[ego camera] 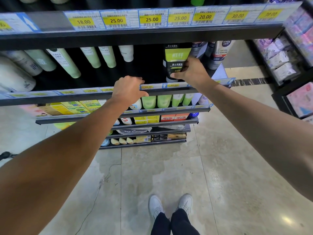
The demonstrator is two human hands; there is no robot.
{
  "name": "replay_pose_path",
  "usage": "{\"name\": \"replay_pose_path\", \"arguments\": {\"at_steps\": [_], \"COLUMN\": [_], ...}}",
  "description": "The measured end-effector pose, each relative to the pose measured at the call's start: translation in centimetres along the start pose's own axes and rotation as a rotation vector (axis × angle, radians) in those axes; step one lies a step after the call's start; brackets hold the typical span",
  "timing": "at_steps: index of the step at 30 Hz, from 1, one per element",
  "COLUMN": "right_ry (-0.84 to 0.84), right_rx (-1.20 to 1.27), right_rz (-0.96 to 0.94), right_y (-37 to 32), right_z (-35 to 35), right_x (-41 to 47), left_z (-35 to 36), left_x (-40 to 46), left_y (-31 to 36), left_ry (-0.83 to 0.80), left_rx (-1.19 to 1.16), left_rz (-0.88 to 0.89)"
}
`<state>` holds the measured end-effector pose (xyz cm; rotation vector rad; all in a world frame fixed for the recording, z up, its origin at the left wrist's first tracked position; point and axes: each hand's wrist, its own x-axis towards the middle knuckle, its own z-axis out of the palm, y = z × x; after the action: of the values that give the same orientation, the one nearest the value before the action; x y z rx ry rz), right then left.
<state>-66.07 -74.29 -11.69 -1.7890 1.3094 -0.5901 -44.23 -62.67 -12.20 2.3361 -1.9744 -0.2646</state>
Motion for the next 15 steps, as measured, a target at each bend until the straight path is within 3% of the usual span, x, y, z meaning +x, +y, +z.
{"name": "replay_pose_path", "arguments": {"at_steps": [5, 9, 12, 15], "right_ry": [-0.040, 0.001, 0.022, -0.120], "right_rx": [-0.026, -0.182, -0.308, -0.489], "right_rz": [0.062, 0.111, 0.107, -0.010], "right_y": [-0.2, -1.7, -2.8, -4.5], "right_z": [-0.5, -1.7, -2.6, -2.6], "right_x": [-1.6, -5.6, -9.9, -14.7], "left_z": [-0.7, -2.6, -4.2, -5.7], "left_x": [-0.4, -1.8, -5.2, -10.4], "left_y": [0.6, 0.8, 1.0, 1.1], "left_ry": [-0.028, -0.114, -0.065, 0.009], "left_rx": [-0.009, -0.131, -0.213, -0.241], "left_rz": [0.015, 0.024, 0.020, -0.033]}}
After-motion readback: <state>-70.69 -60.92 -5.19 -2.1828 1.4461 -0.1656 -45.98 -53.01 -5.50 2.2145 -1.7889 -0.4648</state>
